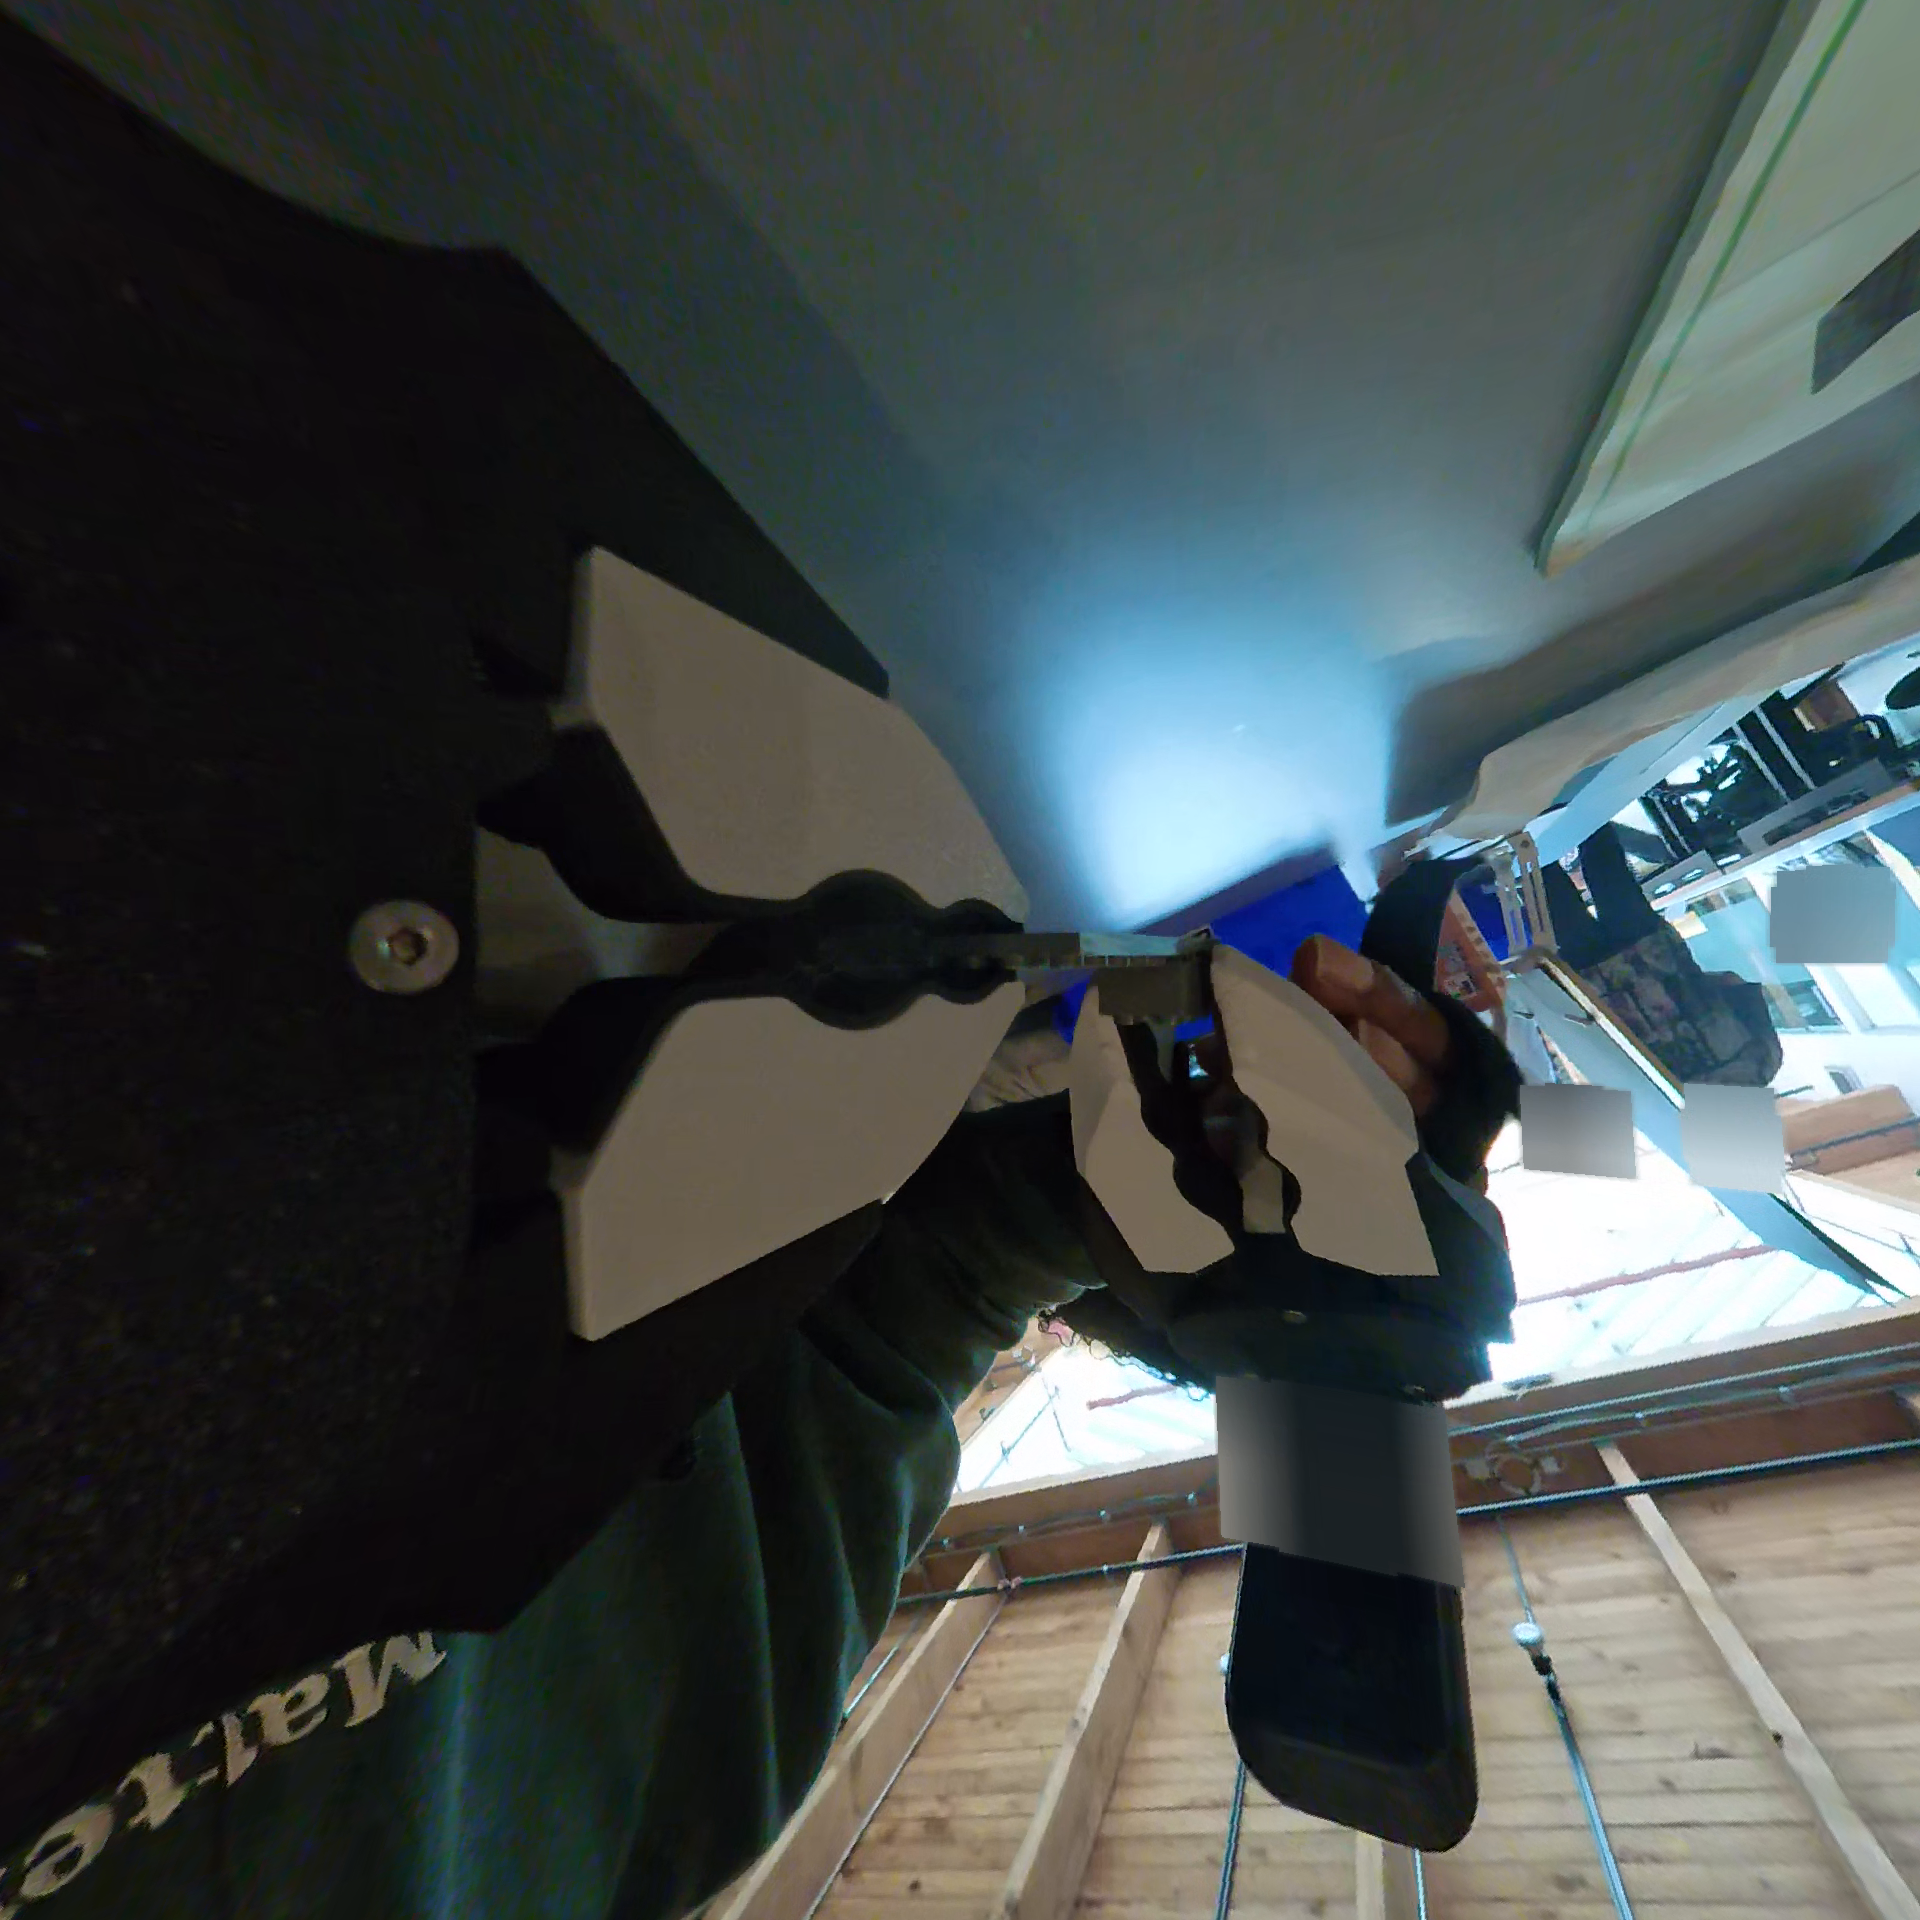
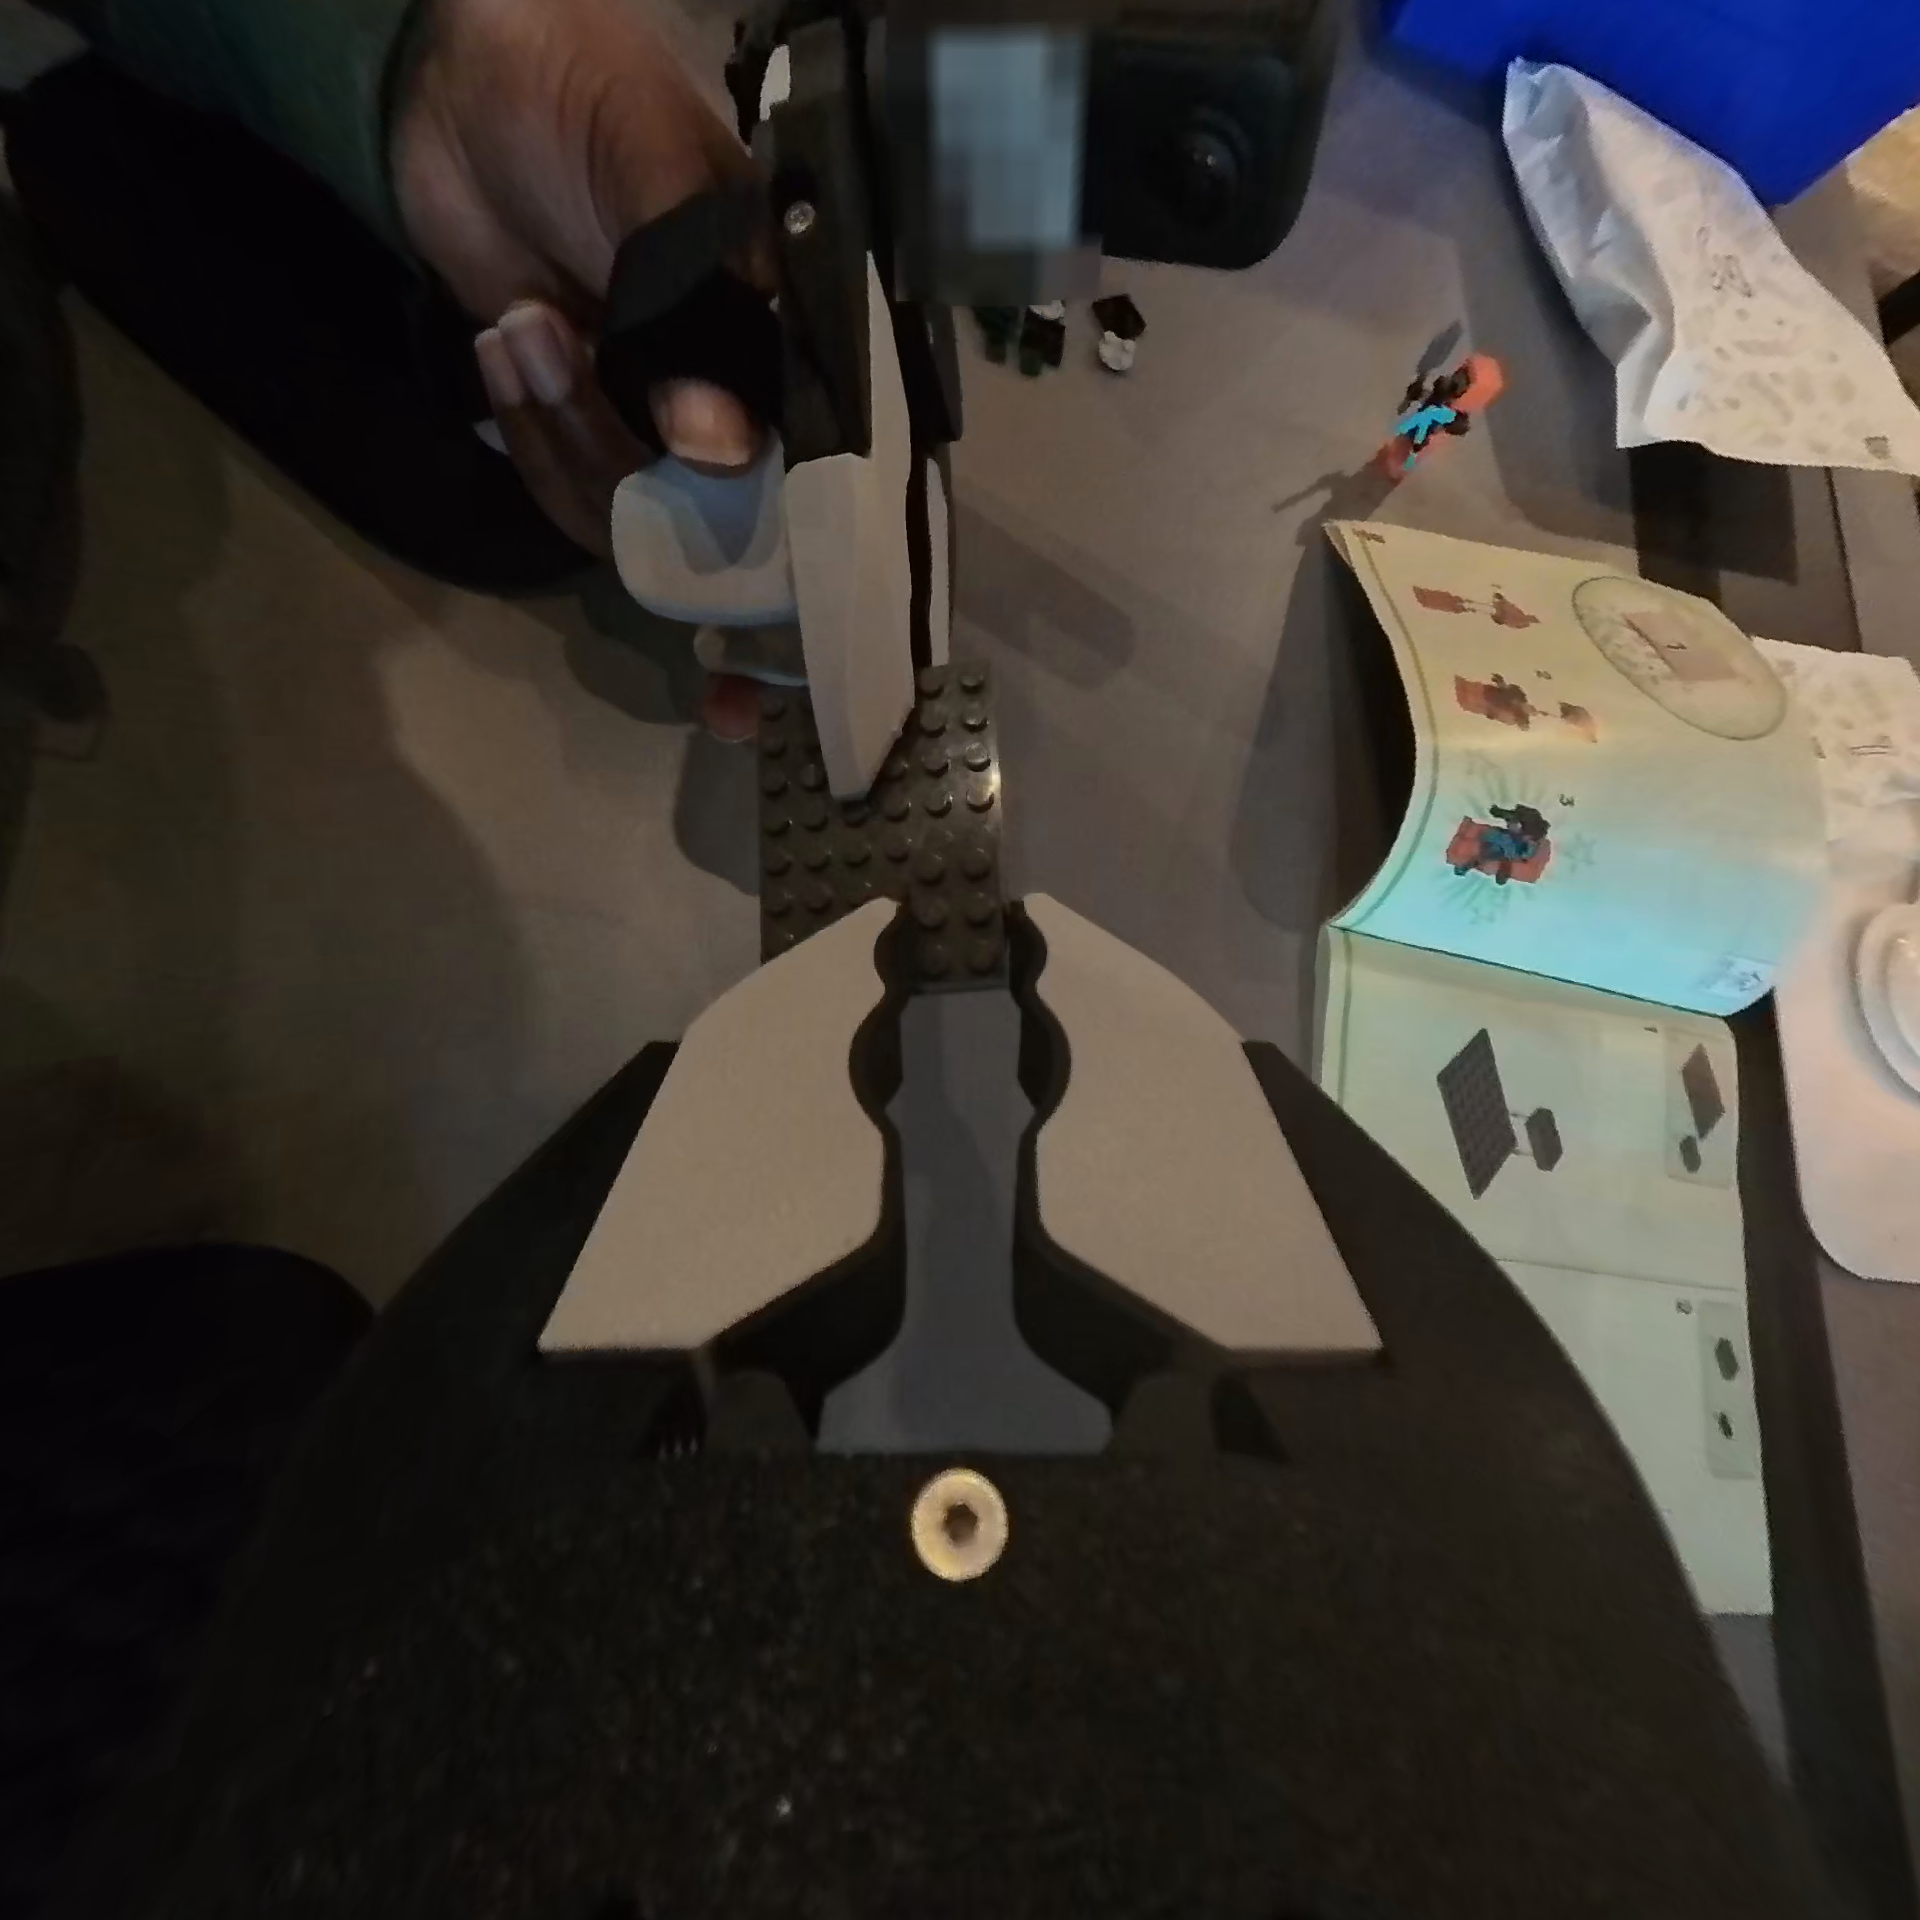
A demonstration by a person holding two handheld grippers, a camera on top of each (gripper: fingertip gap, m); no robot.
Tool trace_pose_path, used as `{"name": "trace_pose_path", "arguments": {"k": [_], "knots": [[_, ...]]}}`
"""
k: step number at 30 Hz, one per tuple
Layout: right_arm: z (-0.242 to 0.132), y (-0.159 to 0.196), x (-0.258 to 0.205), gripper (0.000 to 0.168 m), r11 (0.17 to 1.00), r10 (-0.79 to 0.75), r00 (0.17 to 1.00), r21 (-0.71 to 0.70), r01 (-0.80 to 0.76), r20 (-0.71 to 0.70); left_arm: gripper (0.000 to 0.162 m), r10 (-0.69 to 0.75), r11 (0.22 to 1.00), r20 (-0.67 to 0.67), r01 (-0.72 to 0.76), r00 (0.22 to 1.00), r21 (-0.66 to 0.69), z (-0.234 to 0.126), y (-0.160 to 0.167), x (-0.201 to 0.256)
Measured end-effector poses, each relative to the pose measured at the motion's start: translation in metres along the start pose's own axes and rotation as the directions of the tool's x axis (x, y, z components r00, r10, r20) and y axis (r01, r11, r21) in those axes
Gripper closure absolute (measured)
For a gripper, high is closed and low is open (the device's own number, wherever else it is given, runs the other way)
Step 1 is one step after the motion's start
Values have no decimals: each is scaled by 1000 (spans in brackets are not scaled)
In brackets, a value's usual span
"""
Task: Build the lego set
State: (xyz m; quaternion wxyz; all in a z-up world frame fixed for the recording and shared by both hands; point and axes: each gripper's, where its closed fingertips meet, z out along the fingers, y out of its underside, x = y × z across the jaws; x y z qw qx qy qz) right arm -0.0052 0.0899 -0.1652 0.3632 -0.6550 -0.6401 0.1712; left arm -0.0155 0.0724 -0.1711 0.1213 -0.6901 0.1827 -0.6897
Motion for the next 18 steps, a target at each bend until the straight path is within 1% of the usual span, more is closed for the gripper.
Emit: {"name": "trace_pose_path", "arguments": {"k": [3, 7, 11, 13, 15, 17, 18], "knots": [[1, -2, 1, 149, 1000, -2, 1000, 2, 2, 4, 157, -6, 1000, -2, 6, 1000, 7, -2, -1, 1], [4, -3, 1, 143, 1000, 8, 1000, 1, -8, 15, 157, -26, 1000, -6, 26, 1000, 15, -3, 0, 0], [3, -3, 1, 138, 996, 81, 995, 36, -84, 61, 157, -35, 999, -8, 35, 999, 18, -4, -1, -1], [1, -4, 4, 135, 987, 141, 986, 66, -148, 92, 157, -38, 999, -8, 38, 999, 19, -4, -1, -1], [-4, -6, 1, 130, 961, 238, 958, 104, -256, 157, 157, -37, 999, -6, 37, 999, 22, -4, -2, -2], [-7, -7, 3, 122, 894, 388, 885, 131, -430, 256, 157, -38, 999, -7, 38, 999, 23, -4, -2, -2], [-9, -9, 4, 117, 836, 467, 825, 147, -529, 318, 157, -36, 999, -8, 37, 999, 23, -4, -2, -2]]}}
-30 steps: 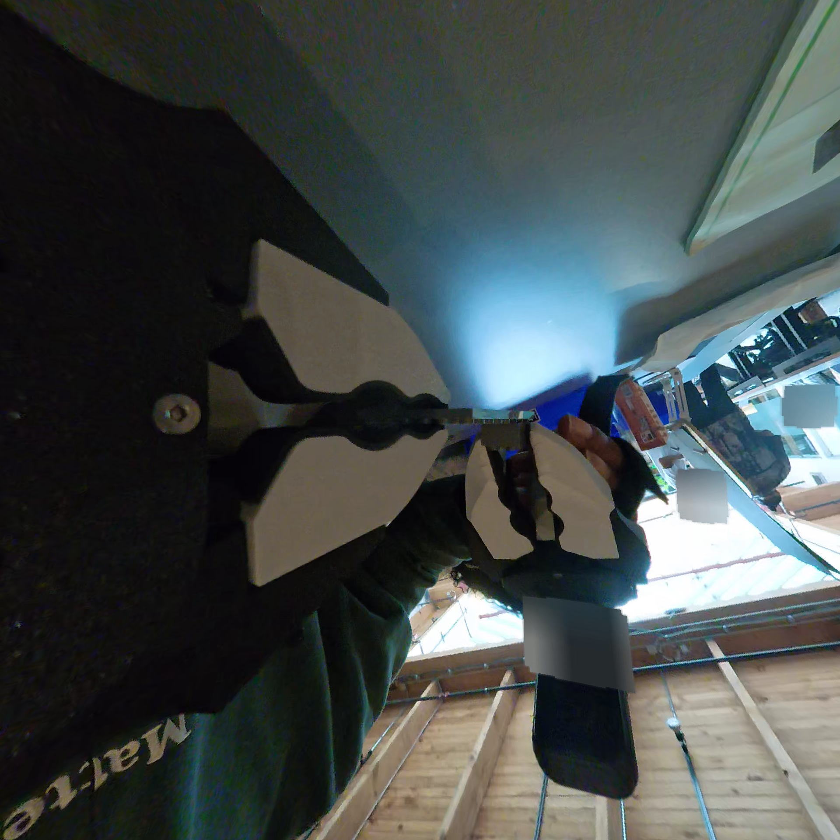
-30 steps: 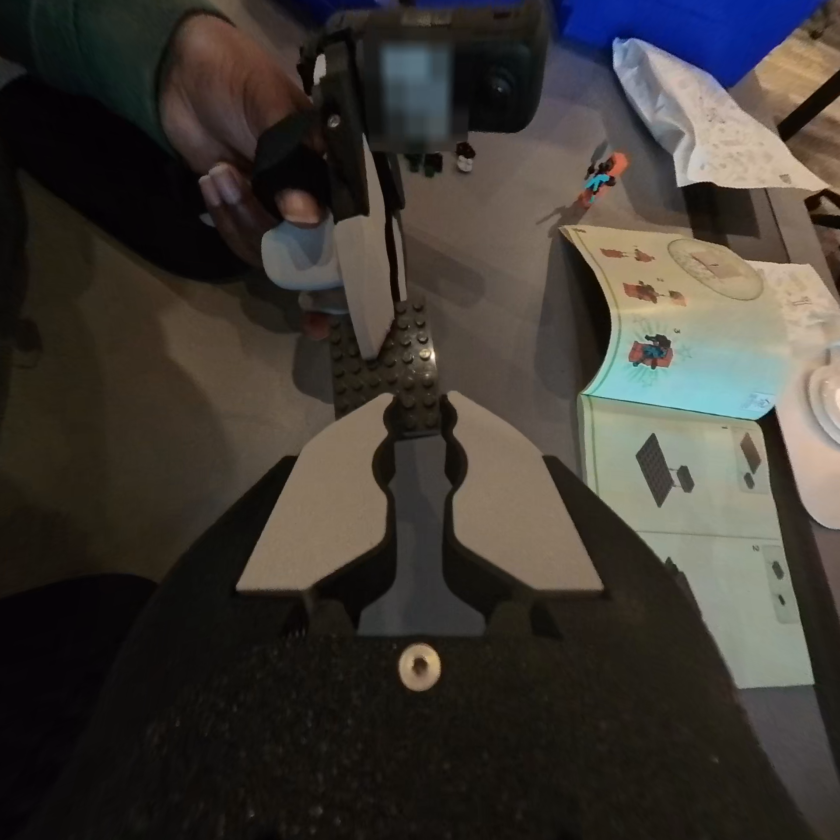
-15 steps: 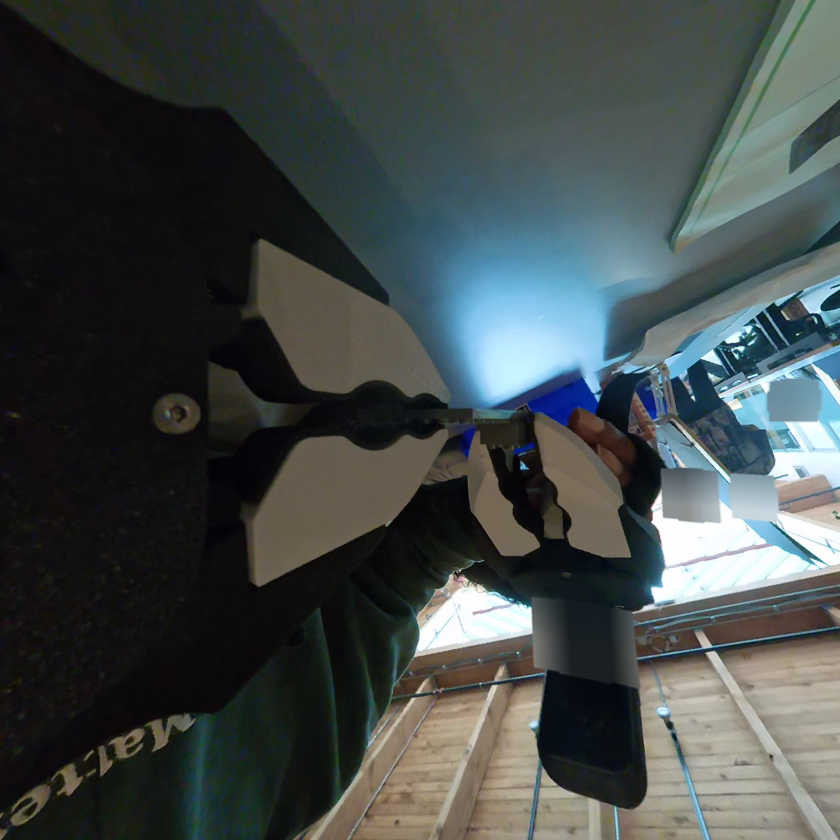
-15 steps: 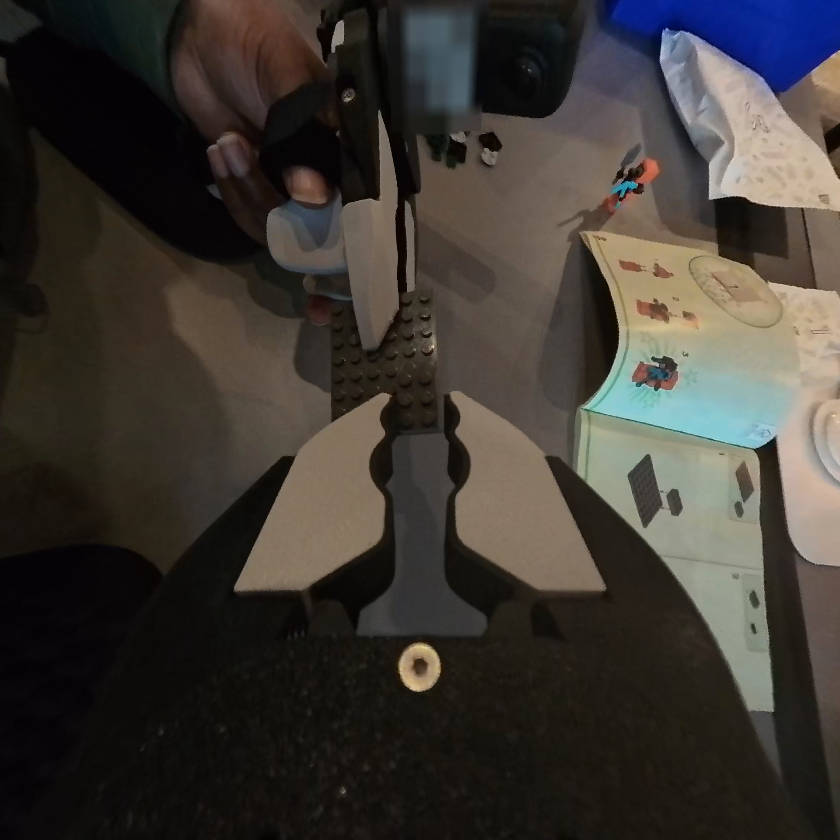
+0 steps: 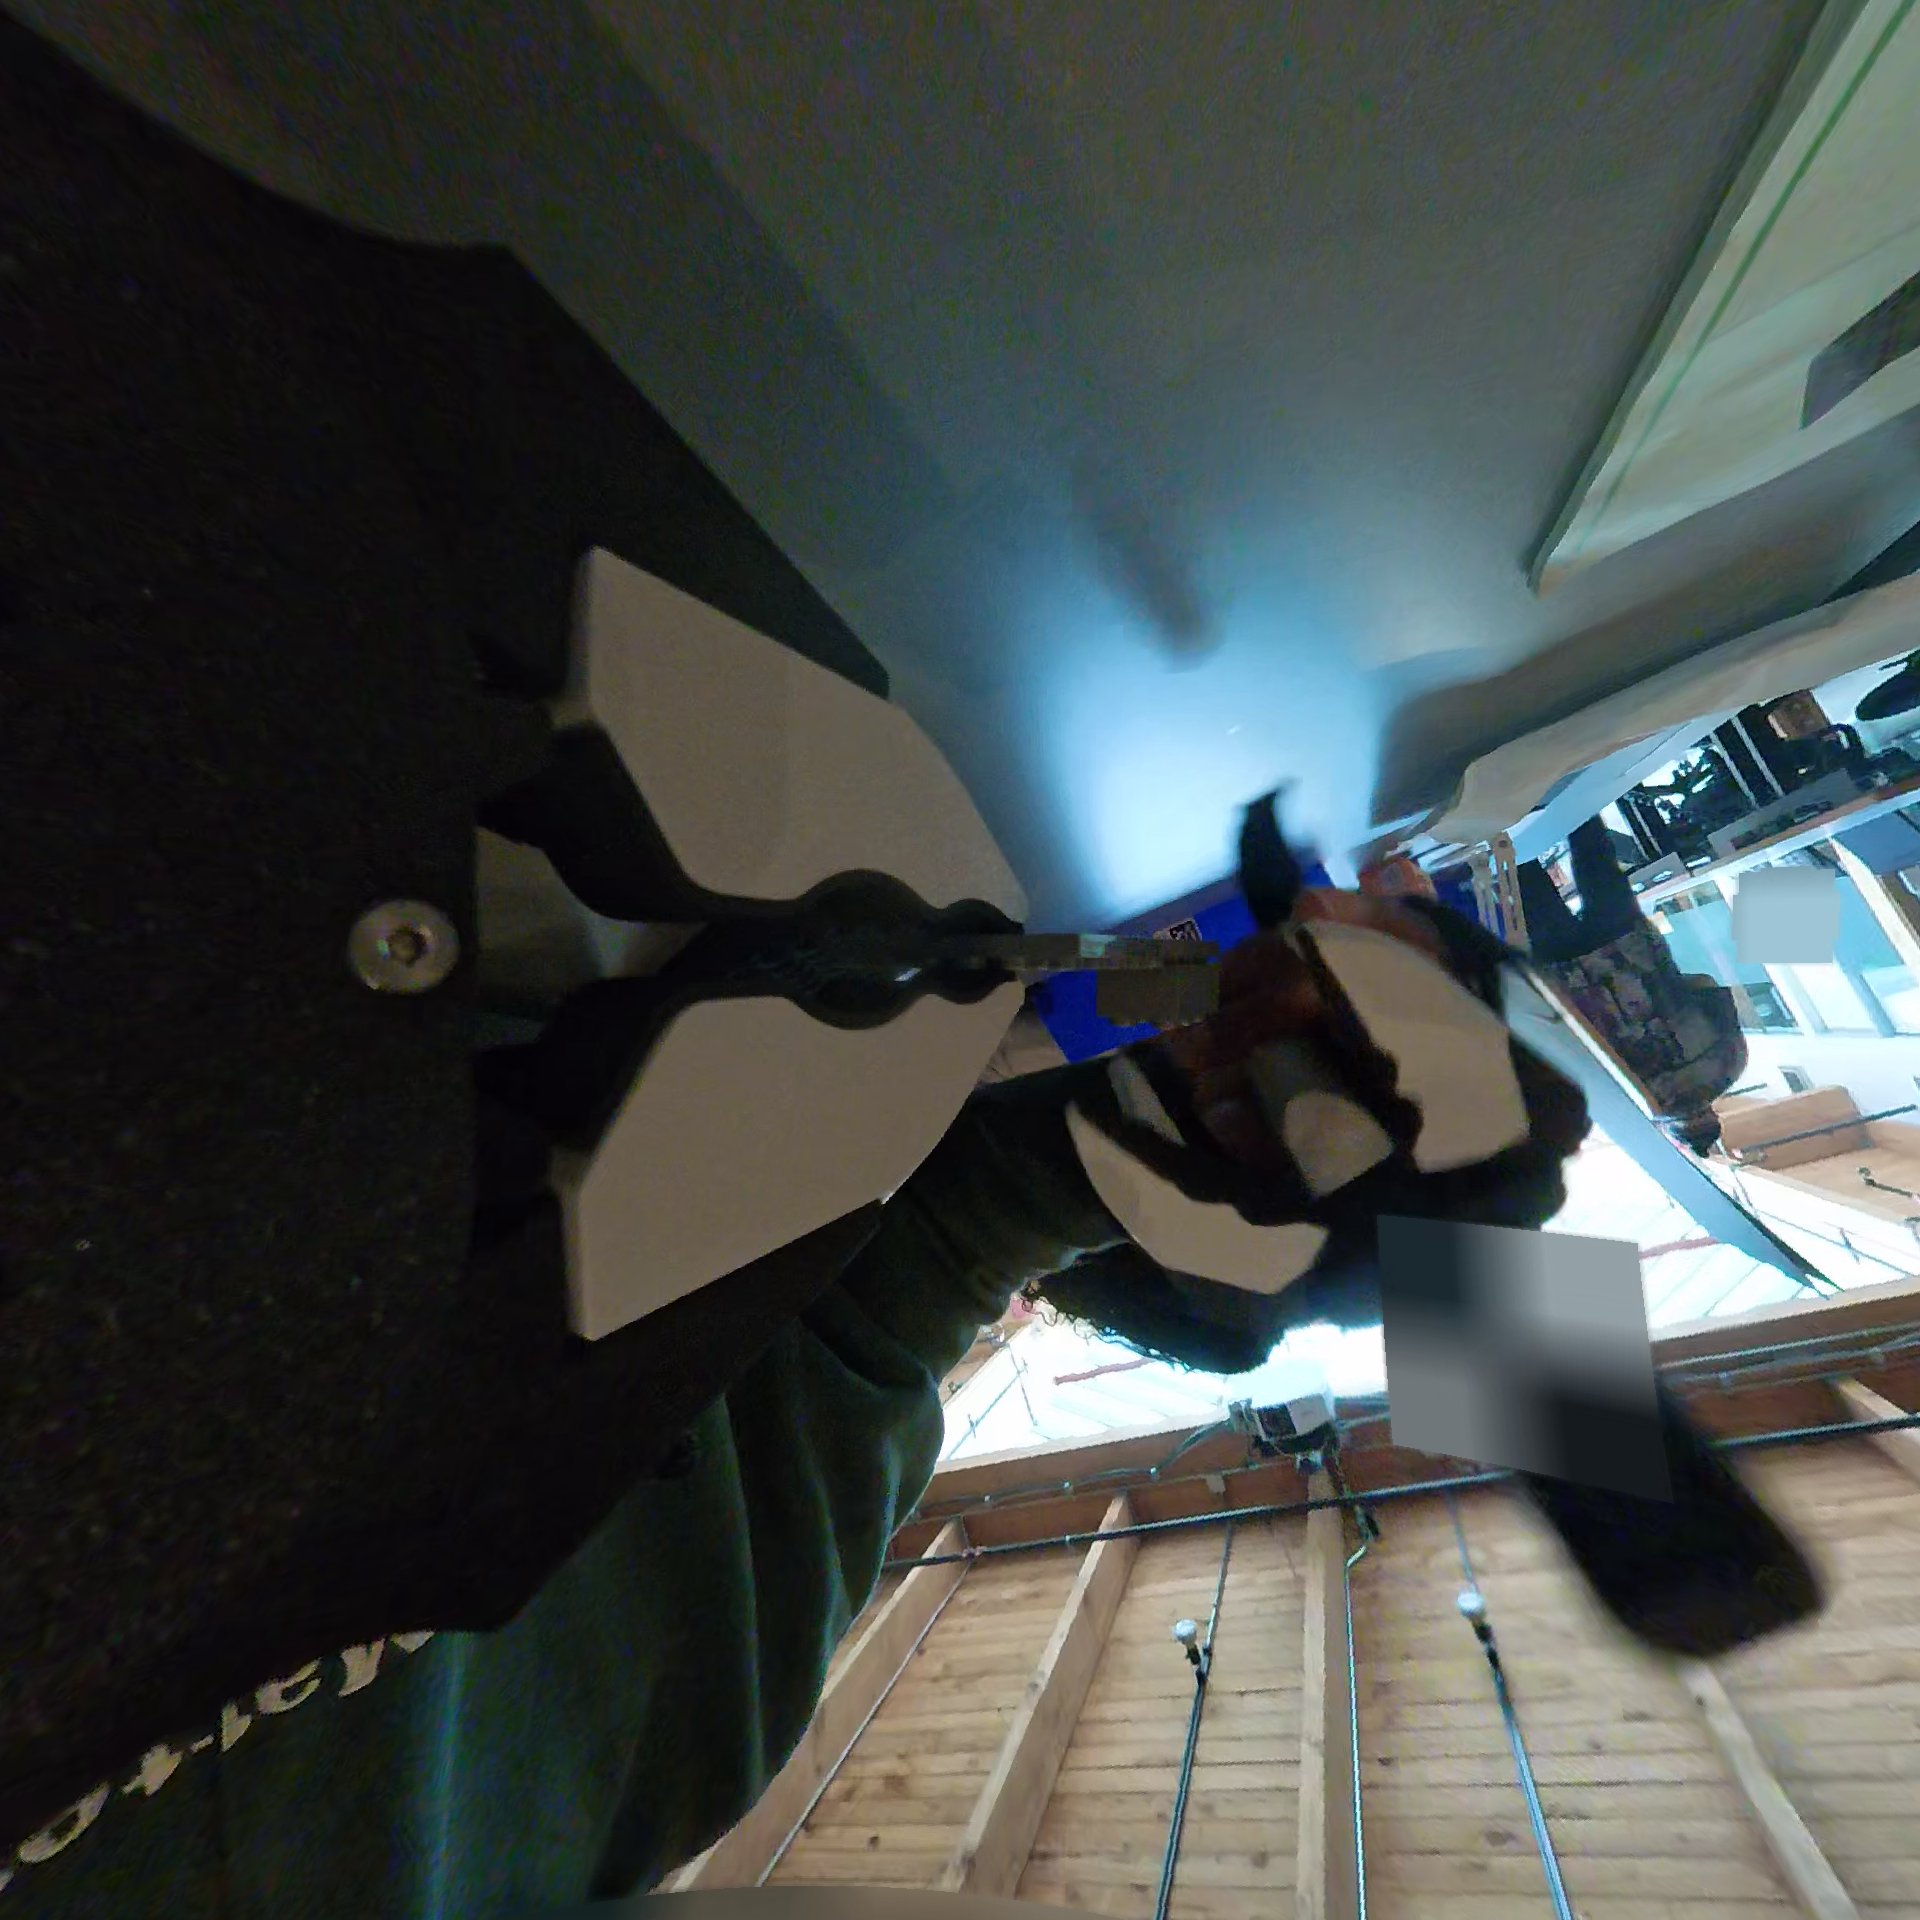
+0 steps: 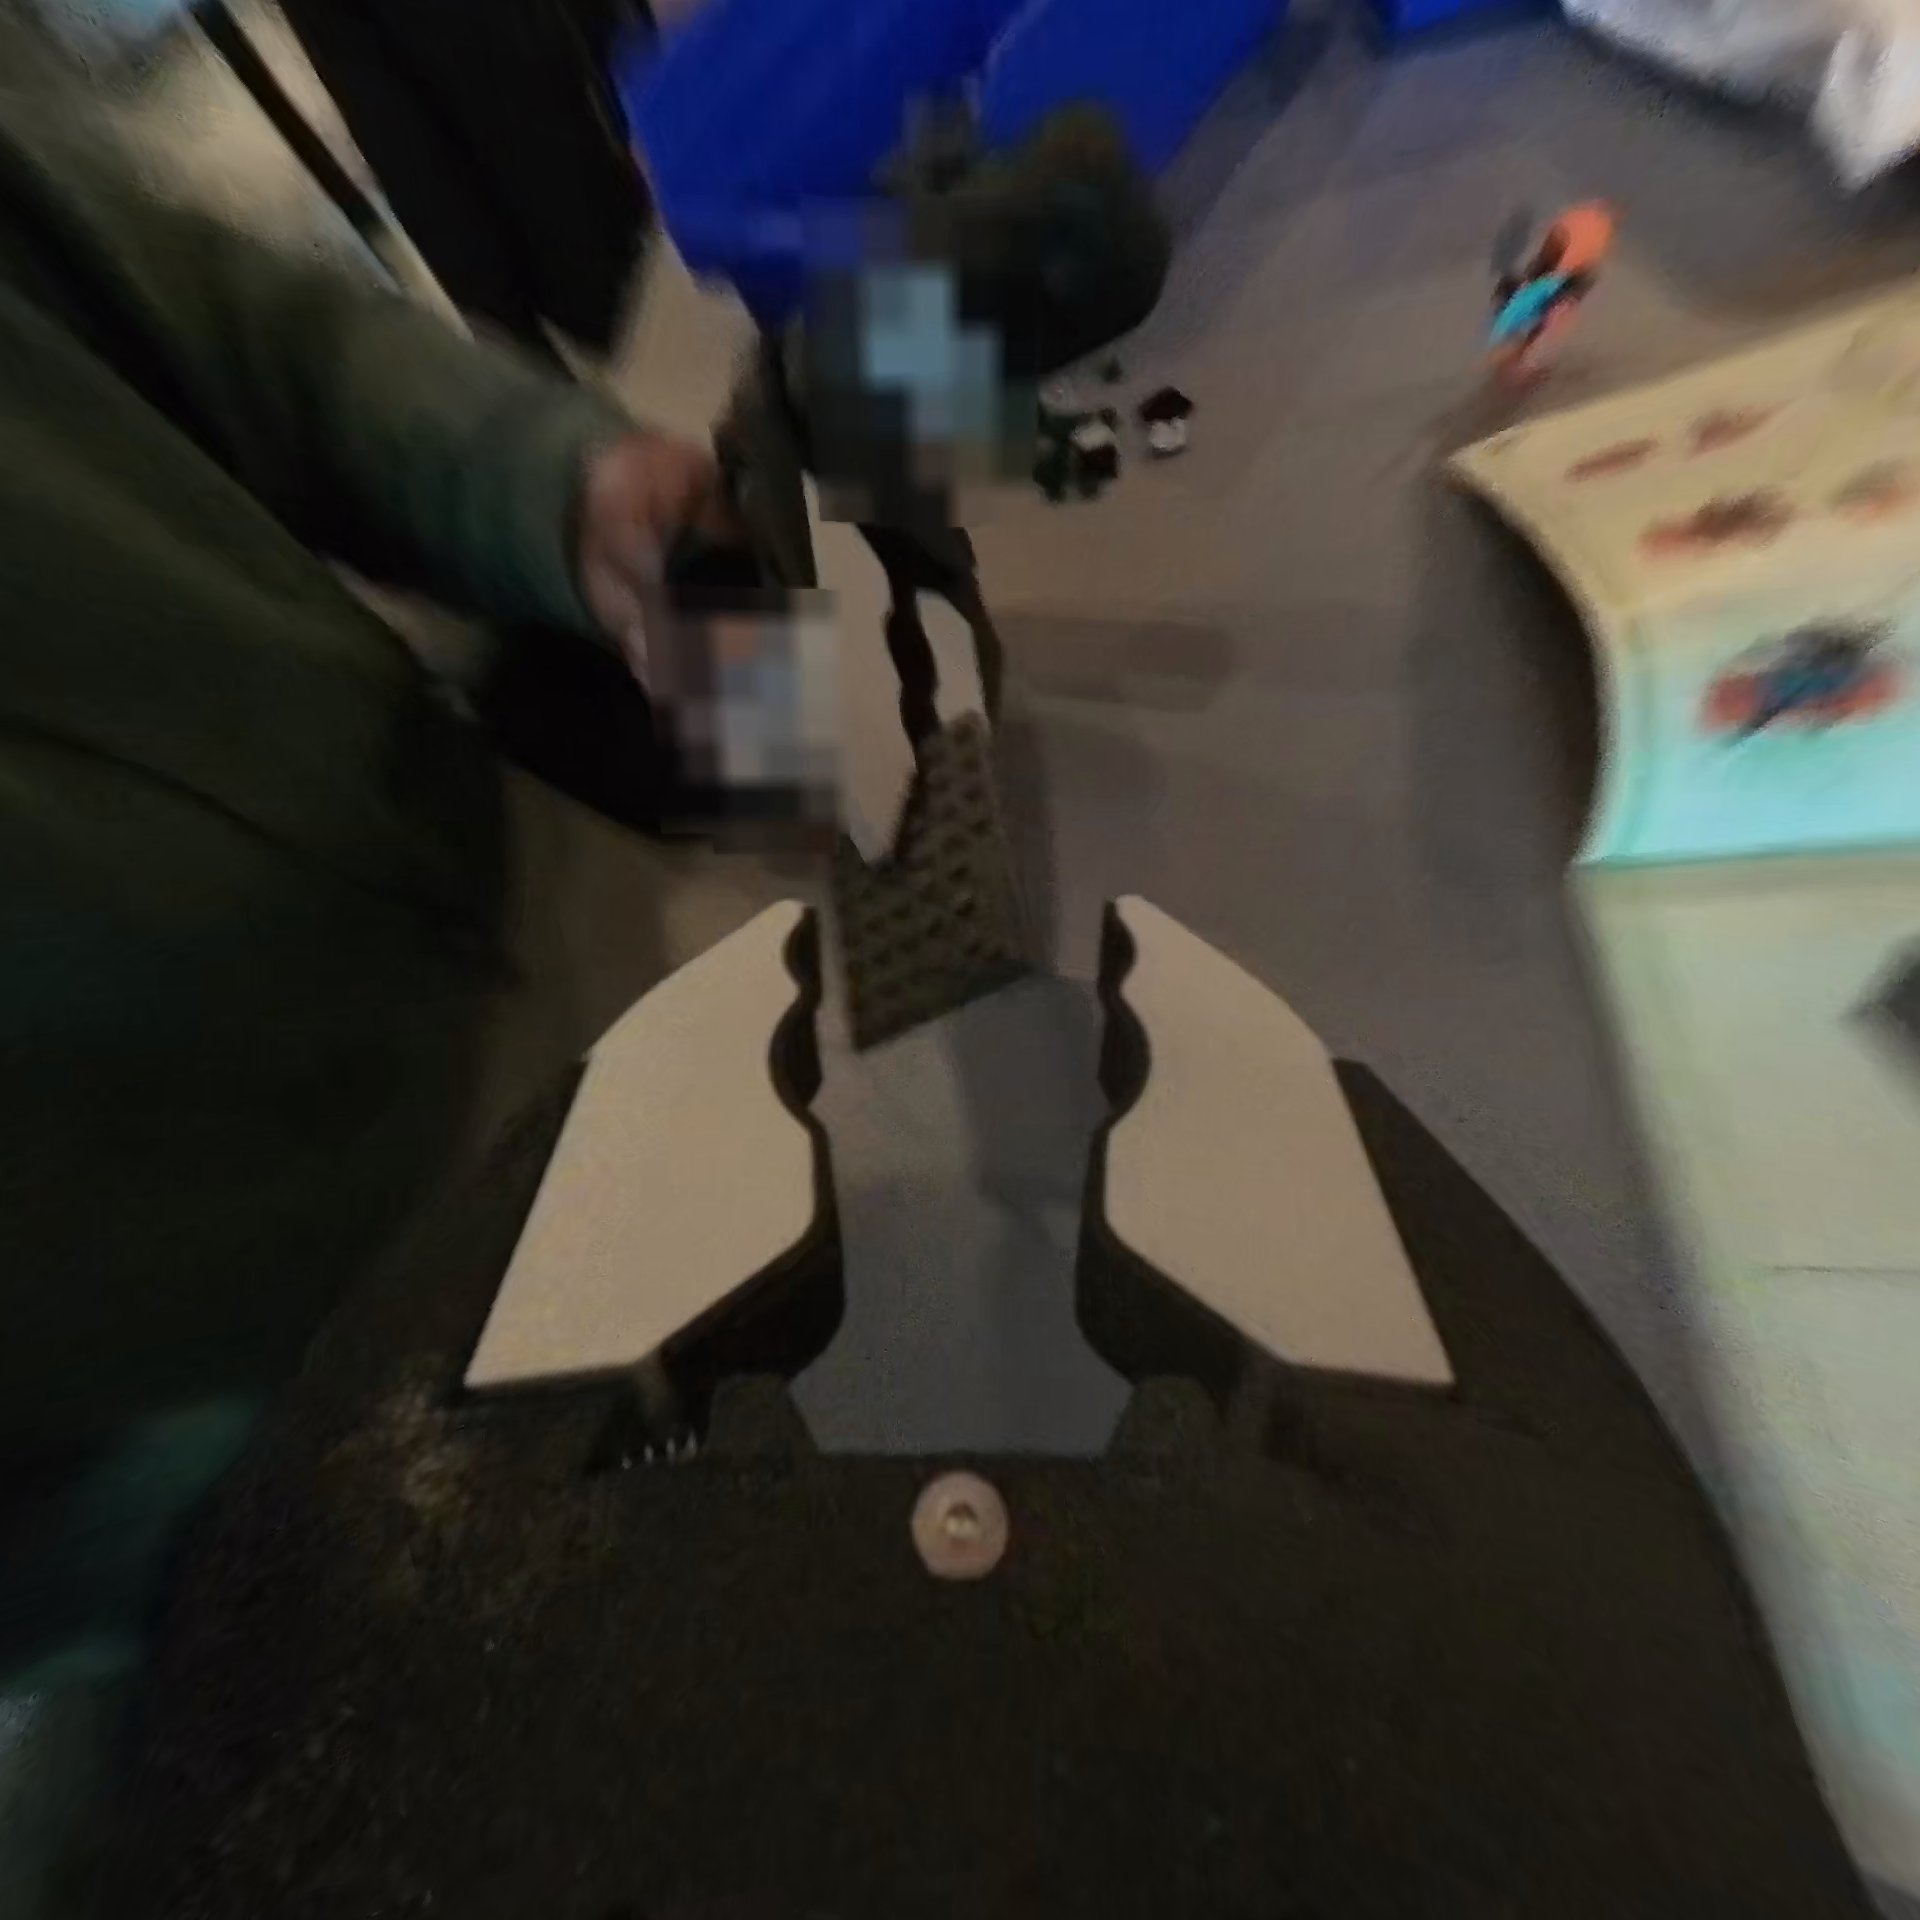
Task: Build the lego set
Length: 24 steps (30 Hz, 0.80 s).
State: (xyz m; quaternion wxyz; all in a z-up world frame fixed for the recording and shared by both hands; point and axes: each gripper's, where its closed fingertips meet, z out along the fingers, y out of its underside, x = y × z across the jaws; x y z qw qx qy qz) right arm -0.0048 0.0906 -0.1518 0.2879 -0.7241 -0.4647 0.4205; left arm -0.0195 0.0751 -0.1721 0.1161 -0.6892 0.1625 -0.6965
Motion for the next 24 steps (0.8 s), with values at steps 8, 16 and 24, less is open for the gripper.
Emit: {"name": "trace_pose_path", "arguments": {"k": [8, 16, 24], "knots": [[8, 1, 1, 128, 784, 488, 812, 248, -569, 321, 157, 34, 999, -6, -34, 999, 6, 0, -1, 5], [10, -5, -2, 148, 768, 471, 814, 296, -567, 340, 157, 54, 999, -17, -54, 998, 9, 0, -1, 10], [4, -11, -7, 150, 744, 455, 804, 334, -579, 383, 157, 108, 994, -29, -107, 994, 33, 0, -3, 16]]}}
